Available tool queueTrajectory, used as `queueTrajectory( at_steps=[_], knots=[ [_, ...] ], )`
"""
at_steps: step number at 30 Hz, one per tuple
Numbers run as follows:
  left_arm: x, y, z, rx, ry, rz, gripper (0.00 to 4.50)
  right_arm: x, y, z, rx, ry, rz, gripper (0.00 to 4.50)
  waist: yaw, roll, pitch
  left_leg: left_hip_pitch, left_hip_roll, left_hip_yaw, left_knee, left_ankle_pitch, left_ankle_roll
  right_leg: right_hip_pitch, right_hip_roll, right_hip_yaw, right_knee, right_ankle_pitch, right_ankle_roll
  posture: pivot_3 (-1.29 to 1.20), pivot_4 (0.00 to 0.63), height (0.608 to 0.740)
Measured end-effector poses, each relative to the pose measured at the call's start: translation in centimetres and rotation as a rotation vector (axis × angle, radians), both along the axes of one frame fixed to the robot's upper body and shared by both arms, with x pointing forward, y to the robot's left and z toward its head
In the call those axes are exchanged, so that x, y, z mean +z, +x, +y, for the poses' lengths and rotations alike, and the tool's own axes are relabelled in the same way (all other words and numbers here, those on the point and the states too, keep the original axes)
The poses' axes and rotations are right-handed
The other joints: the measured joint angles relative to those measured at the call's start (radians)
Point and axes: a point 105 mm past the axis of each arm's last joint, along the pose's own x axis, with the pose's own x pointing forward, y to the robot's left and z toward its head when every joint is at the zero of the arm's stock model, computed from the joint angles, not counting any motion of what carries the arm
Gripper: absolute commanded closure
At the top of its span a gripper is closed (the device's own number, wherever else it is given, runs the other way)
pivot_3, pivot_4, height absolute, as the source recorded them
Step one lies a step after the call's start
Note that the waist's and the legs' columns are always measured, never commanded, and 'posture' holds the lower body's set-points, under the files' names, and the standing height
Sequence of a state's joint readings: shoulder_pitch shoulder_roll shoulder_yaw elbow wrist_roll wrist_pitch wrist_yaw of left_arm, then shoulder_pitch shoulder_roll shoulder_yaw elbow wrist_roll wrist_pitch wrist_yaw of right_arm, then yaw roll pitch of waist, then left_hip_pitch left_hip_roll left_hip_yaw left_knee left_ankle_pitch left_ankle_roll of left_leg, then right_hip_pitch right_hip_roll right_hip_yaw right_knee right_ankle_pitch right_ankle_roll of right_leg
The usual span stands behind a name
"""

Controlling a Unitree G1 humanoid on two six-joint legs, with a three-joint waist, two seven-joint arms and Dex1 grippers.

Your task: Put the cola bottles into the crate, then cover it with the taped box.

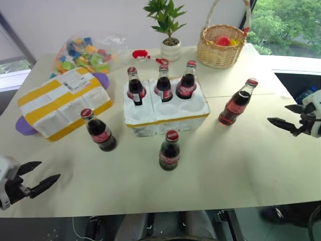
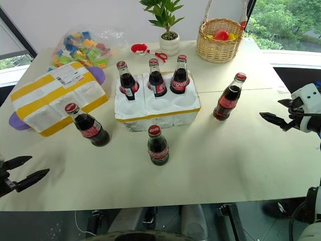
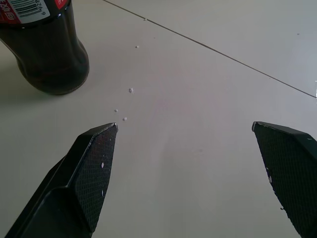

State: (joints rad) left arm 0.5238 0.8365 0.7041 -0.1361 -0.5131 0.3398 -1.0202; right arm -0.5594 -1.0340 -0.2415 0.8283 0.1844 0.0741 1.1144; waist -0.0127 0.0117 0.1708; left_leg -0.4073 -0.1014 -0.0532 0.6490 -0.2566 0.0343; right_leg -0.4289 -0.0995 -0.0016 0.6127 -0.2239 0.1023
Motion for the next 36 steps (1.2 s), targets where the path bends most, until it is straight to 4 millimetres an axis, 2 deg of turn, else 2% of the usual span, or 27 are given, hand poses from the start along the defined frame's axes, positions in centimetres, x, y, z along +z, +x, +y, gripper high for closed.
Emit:
queueTrajectory(
  at_steps=[8, 21, 27, 30, 32, 36],
  knots=[
    [0.3, 0.8, 0.2, 0.043, -0.003, -0.049, 0.04, 0.2, 0.3, -0.1, -0.019, -0.006, -0.016, 0.00, 0.001, 0.000, 0.000, 0.000, 0.000, 0.000, 0.000, 0.000, 0.000, 0.000, 0.000, 0.000, 0.000, 0.000, 0.000, 0.00, 0.150, 0.732],
    [0.3, 1.1, -0.2, 0.032, -0.056, -0.030, 0.04, -0.3, 0.3, -0.1, -0.037, 0.016, -0.012, 0.00, 0.001, 0.000, 0.000, 0.000, 0.000, 0.000, 0.000, 0.000, 0.000, 0.000, 0.000, 0.000, 0.000, 0.000, 0.000, 0.00, 0.150, 0.732],
    [2.4, 2.8, -1.8, -0.024, -0.121, -0.097, 0.04, 0.0, 0.1, 0.2, -0.012, 0.045, -0.003, 0.00, 0.002, 0.000, 0.000, 0.000, 0.000, 0.000, 0.000, 0.000, 0.000, 0.000, 0.000, 0.000, 0.000, 0.000, 0.000, 0.00, 0.150, 0.732],
    [3.8, 3.6, -3.0, -0.075, -0.168, -0.122, 0.04, 1.6, -0.5, 0.6, 0.032, 0.074, 0.000, 0.00, 0.002, 0.001, 0.001, 0.000, 0.000, 0.000, 0.000, 0.000, 0.000, 0.000, 0.000, 0.000, 0.001, 0.000, 0.000, 0.00, 0.150, 0.732],
    [4.7, 4.2, -3.9, -0.137, -0.166, -0.115, 0.04, 3.9, -1.7, 1.3, 0.105, 0.107, 0.002, 0.00, 0.004, 0.004, 0.002, 0.000, 0.000, 0.000, 0.000, 0.001, 0.001, -0.001, 0.000, 0.000, 0.001, 0.000, 0.000, 0.00, 0.150, 0.732],
    [5.2, 5.2, -6.5, -0.293, -0.160, -0.087, 0.04, 8.8, -4.5, 5.1, 0.318, 0.153, -0.009, 0.00, 0.004, 0.005, 0.002, 0.000, 0.001, 0.000, -0.001, 0.000, 0.000, -0.001, 0.001, 0.000, 0.001, 0.000, 0.000, 0.00, 0.150, 0.732]
  ],
)
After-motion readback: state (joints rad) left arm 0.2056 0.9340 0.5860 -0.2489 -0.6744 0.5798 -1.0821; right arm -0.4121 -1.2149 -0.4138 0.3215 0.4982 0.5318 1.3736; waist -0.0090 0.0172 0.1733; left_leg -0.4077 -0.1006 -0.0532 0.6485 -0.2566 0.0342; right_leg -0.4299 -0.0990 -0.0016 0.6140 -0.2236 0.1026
